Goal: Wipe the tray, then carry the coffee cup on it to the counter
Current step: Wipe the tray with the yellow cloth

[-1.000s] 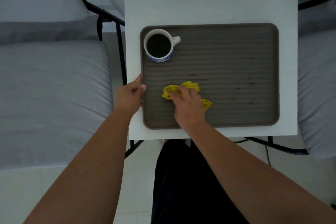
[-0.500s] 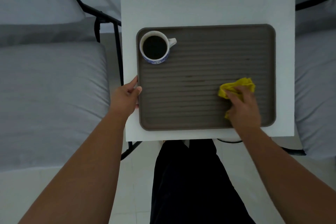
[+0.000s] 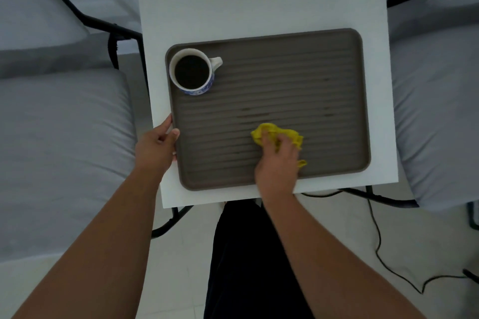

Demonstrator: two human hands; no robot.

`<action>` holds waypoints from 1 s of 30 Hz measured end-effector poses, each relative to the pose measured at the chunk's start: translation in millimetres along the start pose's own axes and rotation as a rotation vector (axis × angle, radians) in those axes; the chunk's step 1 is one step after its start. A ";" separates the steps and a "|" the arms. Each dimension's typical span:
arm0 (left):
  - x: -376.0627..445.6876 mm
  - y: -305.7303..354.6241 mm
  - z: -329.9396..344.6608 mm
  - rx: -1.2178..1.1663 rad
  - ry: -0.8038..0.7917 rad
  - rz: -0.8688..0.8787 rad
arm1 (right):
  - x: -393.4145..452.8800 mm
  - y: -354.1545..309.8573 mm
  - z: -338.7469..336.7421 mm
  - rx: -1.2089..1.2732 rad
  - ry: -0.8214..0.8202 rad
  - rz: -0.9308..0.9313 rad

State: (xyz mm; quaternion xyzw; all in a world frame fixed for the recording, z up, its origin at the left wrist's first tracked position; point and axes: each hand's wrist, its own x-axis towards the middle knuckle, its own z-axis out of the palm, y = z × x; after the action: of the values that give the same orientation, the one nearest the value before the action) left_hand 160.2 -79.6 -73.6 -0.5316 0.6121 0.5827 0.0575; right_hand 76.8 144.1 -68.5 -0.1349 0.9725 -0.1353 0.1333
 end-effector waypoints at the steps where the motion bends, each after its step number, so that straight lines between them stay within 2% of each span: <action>1: -1.0 0.7 0.2 0.004 0.006 0.002 | -9.1 -14.4 5.3 -0.007 -0.033 -0.088; 5: -4.2 4.2 0.6 0.012 0.016 0.004 | -24.7 -37.8 16.1 -0.012 -0.162 -0.378; 9: -5.6 7.0 0.7 -0.011 -0.004 0.012 | -8.2 14.6 6.5 -0.003 -0.114 -0.520; 11: -7.6 7.9 1.5 -0.013 -0.017 0.030 | 3.7 56.7 -7.3 -0.027 -0.028 -0.475; 14: -9.3 8.2 2.5 -0.044 -0.023 0.035 | 19.3 113.8 -35.9 -0.069 0.041 -0.312; 18: -10.2 9.2 2.9 -0.049 -0.016 0.028 | 29.0 140.2 -52.0 -0.144 0.043 -0.140; 21: -8.5 7.4 1.7 -0.036 -0.022 0.024 | 23.3 118.5 -40.4 -0.123 0.094 -0.150; 23: -8.0 7.0 0.9 -0.027 -0.022 0.020 | 14.3 90.7 -25.7 -0.076 0.085 -0.227; 30: -5.6 8.6 1.2 -0.015 -0.001 0.000 | -21.6 -47.5 28.0 0.033 -0.154 -0.613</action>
State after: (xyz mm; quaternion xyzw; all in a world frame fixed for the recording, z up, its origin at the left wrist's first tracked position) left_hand 155.7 -77.5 -64.5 -0.5317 0.6077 0.5874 0.0537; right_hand 115.9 100.1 -75.5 -0.4292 0.8713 -0.1743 0.1617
